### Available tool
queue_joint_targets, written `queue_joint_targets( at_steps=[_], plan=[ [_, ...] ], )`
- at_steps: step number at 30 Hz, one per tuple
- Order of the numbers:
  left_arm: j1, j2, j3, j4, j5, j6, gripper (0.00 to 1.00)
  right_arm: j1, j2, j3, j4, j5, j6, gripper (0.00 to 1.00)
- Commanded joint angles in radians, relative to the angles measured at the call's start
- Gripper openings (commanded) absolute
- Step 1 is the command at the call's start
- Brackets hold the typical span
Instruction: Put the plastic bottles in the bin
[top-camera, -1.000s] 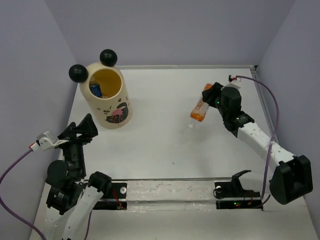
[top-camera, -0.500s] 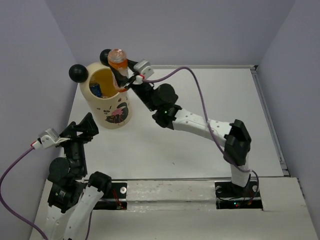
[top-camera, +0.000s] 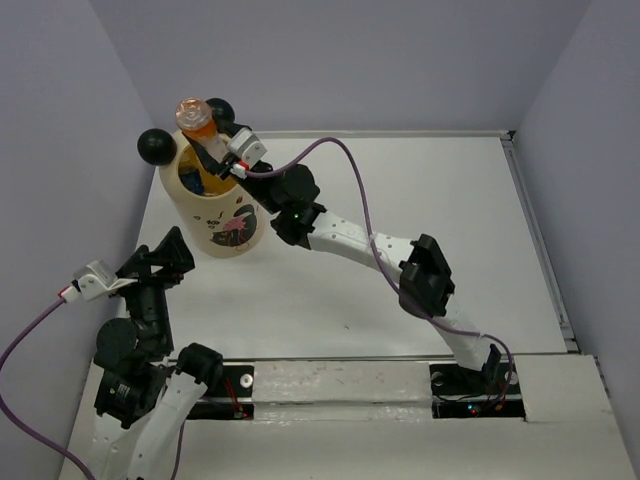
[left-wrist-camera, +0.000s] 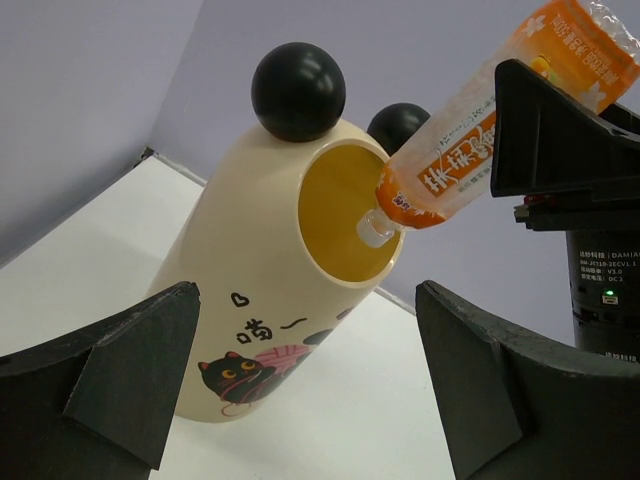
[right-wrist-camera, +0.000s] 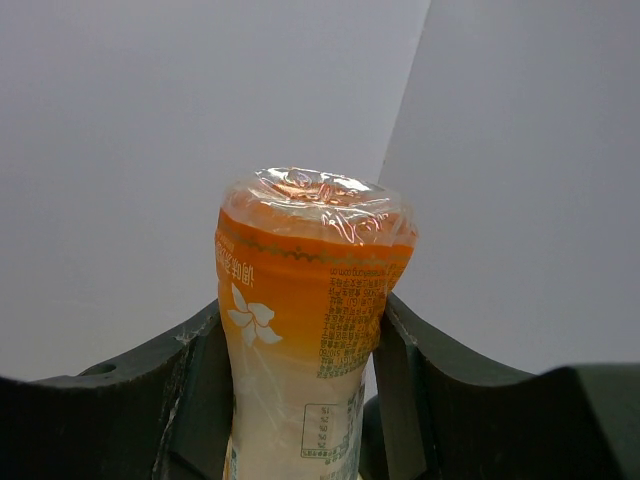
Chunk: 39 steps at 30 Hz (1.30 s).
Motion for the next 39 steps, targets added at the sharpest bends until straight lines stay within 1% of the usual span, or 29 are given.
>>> queue_joint_targets(
  at_steps=[1, 4, 8, 11, 13, 15, 16, 18, 19, 20, 22, 25, 26, 29, 31, 34, 35, 36, 38, 39],
  plan=[
    [-0.007, -0.012, 0.005, 0.037, -0.023, 0.009, 0.99, 0.005, 0.053, 0.052, 0.078, -0.039, -0.049, 0.20],
    [-0.009, -0.012, 0.003, 0.035, -0.028, 0.009, 0.99, 0.005, 0.086, 0.036, 0.112, -0.040, -0.098, 0.21],
    [-0.012, -0.005, 0.003, 0.035, -0.028, 0.009, 0.99, -0.015, 0.096, 0.027, 0.084, -0.091, -0.086, 0.19],
    [-0.012, -0.003, 0.003, 0.035, -0.029, 0.009, 0.99, -0.037, 0.101, -0.003, 0.103, -0.116, -0.135, 0.19],
    [-0.013, -0.002, 0.003, 0.035, -0.033, 0.009, 0.99, -0.046, 0.100, -0.028, 0.109, -0.139, -0.184, 0.22],
    [-0.013, 0.002, 0.003, 0.037, -0.029, 0.006, 0.99, -0.046, 0.095, -0.062, 0.100, -0.151, -0.254, 0.33],
    [-0.013, 0.008, 0.003, 0.037, -0.028, 0.007, 0.99, -0.046, 0.090, -0.086, 0.094, -0.154, -0.278, 0.48],
    [-0.013, 0.015, 0.005, 0.038, -0.025, 0.007, 0.99, -0.046, 0.080, -0.105, 0.094, -0.149, -0.311, 0.63],
    [-0.012, 0.018, 0.005, 0.040, -0.025, 0.004, 0.99, -0.046, 0.075, -0.118, 0.092, -0.139, -0.318, 0.73],
    [-0.013, 0.021, 0.005, 0.038, -0.025, 0.004, 0.99, -0.046, 0.072, -0.128, 0.092, -0.133, -0.319, 0.77],
    [-0.010, 0.025, 0.003, 0.038, -0.029, 0.006, 0.99, -0.046, 0.052, -0.146, 0.092, -0.116, -0.328, 0.80],
    [-0.001, 0.023, 0.005, 0.037, -0.042, 0.006, 0.99, -0.046, 0.018, -0.183, 0.086, -0.103, -0.310, 0.91],
    [0.003, 0.022, 0.003, 0.035, -0.043, 0.006, 0.99, -0.046, 0.006, -0.194, 0.086, -0.090, -0.304, 0.92],
    [0.026, 0.020, 0.003, 0.032, -0.051, 0.001, 0.99, -0.046, -0.078, -0.269, 0.088, -0.083, -0.233, 0.99],
    [0.039, 0.021, 0.003, 0.032, -0.048, -0.002, 0.99, -0.046, -0.127, -0.319, 0.066, -0.093, -0.174, 1.00],
    [0.062, 0.038, 0.003, 0.034, -0.040, -0.006, 0.99, -0.035, -0.224, -0.350, -0.020, -0.111, -0.091, 1.00],
    [0.071, 0.041, 0.003, 0.032, -0.034, -0.006, 0.99, -0.035, -0.277, -0.370, -0.068, -0.116, -0.031, 1.00],
    [0.075, 0.044, 0.003, 0.032, -0.033, -0.006, 0.99, -0.035, -0.311, -0.393, -0.075, -0.116, 0.006, 1.00],
    [0.082, 0.058, 0.003, 0.035, -0.026, -0.005, 0.99, -0.035, -0.388, -0.469, -0.064, -0.107, 0.072, 1.00],
    [0.086, 0.063, 0.003, 0.035, -0.019, -0.002, 0.99, -0.035, -0.482, -0.576, -0.045, -0.091, 0.133, 1.00]
  ],
)
